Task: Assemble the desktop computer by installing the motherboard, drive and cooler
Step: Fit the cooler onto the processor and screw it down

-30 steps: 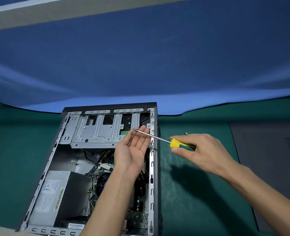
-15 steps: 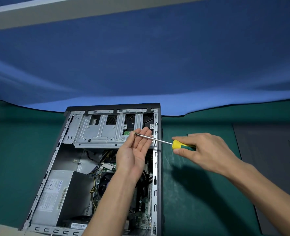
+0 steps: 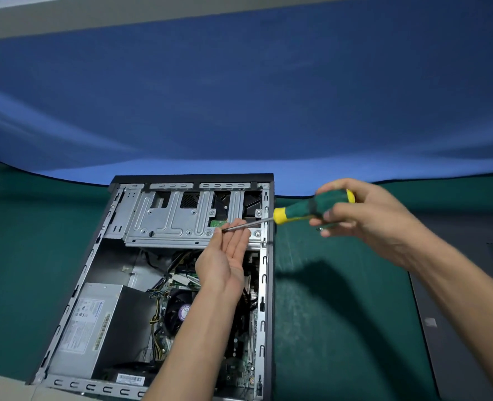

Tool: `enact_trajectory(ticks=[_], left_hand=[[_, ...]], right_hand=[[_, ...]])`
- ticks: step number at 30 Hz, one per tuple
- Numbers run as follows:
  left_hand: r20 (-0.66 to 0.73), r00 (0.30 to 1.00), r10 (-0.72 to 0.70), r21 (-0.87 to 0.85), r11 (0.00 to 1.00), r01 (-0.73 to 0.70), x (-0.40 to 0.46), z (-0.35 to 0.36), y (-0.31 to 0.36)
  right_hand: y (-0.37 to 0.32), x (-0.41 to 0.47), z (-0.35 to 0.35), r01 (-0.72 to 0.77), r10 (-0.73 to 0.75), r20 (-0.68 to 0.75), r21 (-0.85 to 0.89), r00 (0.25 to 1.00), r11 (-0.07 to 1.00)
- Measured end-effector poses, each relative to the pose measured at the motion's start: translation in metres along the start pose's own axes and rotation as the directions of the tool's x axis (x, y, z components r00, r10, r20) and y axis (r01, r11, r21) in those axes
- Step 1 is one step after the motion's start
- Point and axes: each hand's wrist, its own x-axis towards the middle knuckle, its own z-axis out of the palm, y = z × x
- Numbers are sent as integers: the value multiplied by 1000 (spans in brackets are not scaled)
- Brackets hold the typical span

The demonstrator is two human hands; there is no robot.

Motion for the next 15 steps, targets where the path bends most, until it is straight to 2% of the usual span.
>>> enact_trajectory(ticks=[2, 5, 10, 15], left_hand=[[-14, 999, -30, -44, 999, 29, 0, 0, -1], [-28, 996, -85, -93, 992, 82, 0, 1, -4], [9, 981, -193, -192, 963, 191, -1, 2, -11], [24, 971, -236, -153, 959, 237, 1, 3, -13]], right_hand=[[2, -1, 6, 94, -100, -89, -68, 991, 993], [6, -7, 18, 172, -182, -47, -163, 982, 972], [5, -11, 28, 238, -297, -174, -295, 939, 925], [7, -11, 27, 237, -342, -234, -384, 910, 892]])
